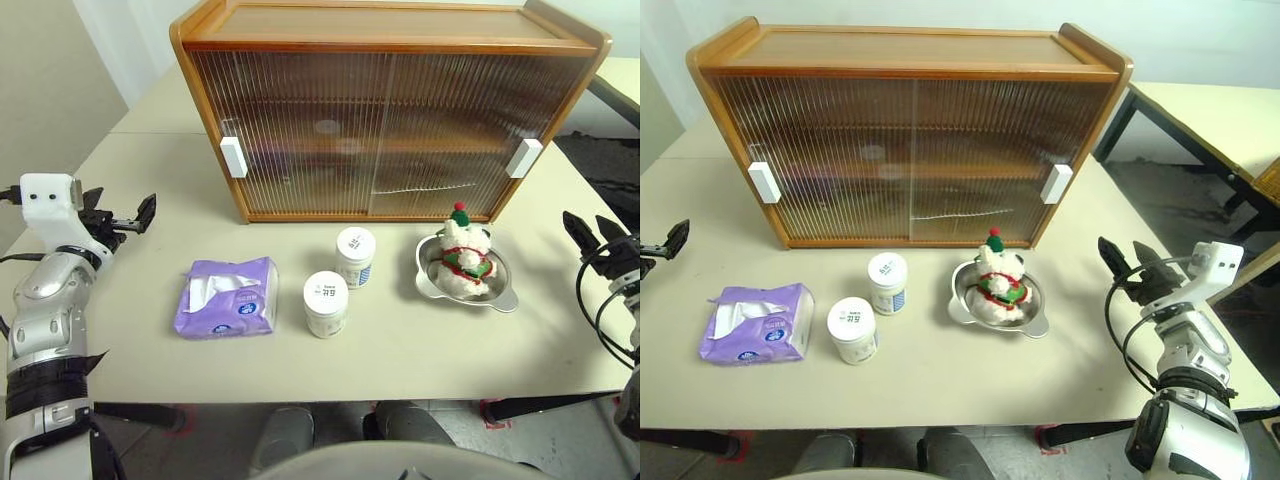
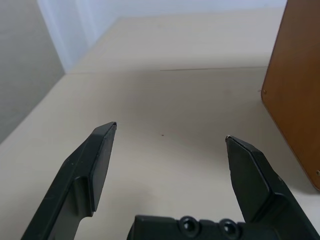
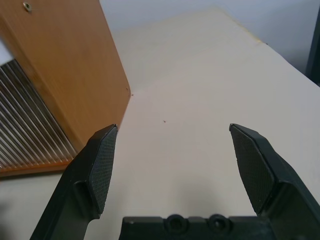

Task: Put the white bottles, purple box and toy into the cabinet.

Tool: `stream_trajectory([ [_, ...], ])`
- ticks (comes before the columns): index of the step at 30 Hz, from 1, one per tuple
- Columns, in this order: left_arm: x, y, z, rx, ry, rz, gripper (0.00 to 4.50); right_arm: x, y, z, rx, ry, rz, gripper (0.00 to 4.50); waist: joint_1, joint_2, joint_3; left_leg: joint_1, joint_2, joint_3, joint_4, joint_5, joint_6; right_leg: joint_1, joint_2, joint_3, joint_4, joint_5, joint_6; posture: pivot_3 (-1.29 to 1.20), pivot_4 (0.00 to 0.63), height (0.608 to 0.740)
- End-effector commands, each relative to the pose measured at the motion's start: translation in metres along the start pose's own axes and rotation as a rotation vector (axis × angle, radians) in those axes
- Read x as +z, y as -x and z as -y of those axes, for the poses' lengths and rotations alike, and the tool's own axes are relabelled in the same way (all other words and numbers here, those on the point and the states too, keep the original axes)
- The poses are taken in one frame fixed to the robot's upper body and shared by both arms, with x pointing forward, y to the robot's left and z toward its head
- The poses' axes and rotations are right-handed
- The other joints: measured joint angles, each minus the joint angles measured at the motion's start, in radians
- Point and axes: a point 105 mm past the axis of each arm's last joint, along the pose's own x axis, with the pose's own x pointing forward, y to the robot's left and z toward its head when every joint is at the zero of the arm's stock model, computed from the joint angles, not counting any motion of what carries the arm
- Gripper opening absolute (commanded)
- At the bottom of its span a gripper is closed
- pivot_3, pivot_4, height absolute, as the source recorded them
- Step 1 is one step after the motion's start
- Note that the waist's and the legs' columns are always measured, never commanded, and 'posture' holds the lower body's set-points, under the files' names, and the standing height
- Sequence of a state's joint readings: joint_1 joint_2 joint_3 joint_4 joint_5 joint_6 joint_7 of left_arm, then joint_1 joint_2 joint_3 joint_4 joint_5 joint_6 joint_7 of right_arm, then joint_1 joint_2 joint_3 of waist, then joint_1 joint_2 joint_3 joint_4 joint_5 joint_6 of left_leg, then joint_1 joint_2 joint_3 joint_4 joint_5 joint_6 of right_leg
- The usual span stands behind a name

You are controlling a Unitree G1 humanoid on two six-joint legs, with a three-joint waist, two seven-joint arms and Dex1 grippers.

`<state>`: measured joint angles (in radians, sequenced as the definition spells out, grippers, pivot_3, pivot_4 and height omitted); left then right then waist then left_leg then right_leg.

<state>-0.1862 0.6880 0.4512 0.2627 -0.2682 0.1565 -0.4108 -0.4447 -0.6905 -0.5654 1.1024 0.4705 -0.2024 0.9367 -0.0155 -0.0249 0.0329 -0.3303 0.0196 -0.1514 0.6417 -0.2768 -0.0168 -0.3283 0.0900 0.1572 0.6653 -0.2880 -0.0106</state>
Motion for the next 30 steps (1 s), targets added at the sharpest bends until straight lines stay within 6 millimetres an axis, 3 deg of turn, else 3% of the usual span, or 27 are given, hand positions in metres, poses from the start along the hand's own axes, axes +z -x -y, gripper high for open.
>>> stream_trajectory([
  [1, -0.003, -0.003, 0.004, -0.012, -0.005, -0.011, 4.5, 0.005, 0.001, 0.002, -0.004, 0.014, 0.014, 4.48, -0.005, 0.0, 0.0, 0.0, 0.0, 0.0, 0.0, 0.0, 0.0, 0.0, 0.0, 0.0, 0.0, 0.0, 0.0, -0.02, 0.022, 0.74],
  [10, 0.0, 0.001, -0.001, 0.004, -0.007, 0.002, 4.5, 0.008, -0.006, -0.003, 0.014, 0.019, 0.015, 4.48, -0.01, 0.0, 0.0, 0.0, -0.007, -0.001, 0.0, 0.0, 0.0, 0.0, 0.0, 0.0, 0.0, 0.0, 0.001, -0.02, 0.017, 0.74],
  [18, -0.017, 0.003, 0.0, 0.023, 0.028, -0.007, 4.5, 0.02, 0.016, 0.012, 0.026, 0.021, 0.023, 4.48, -0.01, 0.001, -0.001, 0.0, -0.007, -0.001, 0.0, 0.0, 0.0, 0.001, -0.002, -0.001, 0.0, -0.001, 0.003, -0.02, 0.004, 0.74],
  [24, -0.001, 0.011, 0.002, -0.02, 0.054, 0.074, 4.5, 0.048, 0.028, -0.033, 0.452, -0.116, 0.086, 4.48, -0.014, 0.0, -0.002, 0.0, -0.01, 0.001, 0.001, 0.0, 0.0, 0.002, 0.0, -0.001, 0.0, -0.003, 0.003, -0.01, 0.004, 0.74],
  [27, 0.007, 0.016, 0.003, -0.064, 0.051, 0.11, 3.87, 0.053, 0.039, -0.063, 0.662, -0.137, 0.02, 4.5, -0.013, 0.0, -0.002, 0.001, -0.012, 0.002, 0.002, 0.002, -0.003, 0.005, 0.002, -0.002, 0.0, -0.006, 0.002, -0.01, 0.005, 0.74],
  [30, 0.023, 0.021, 0.012, -0.152, 0.046, 0.179, 2.89, 0.052, 0.053, -0.097, 0.831, -0.126, -0.081, 4.5, -0.012, -0.002, -0.003, 0.001, -0.013, 0.002, 0.003, 0.003, -0.006, 0.009, 0.002, -0.003, 0.0, -0.014, -0.003, -0.03, 0.011, 0.74],
])
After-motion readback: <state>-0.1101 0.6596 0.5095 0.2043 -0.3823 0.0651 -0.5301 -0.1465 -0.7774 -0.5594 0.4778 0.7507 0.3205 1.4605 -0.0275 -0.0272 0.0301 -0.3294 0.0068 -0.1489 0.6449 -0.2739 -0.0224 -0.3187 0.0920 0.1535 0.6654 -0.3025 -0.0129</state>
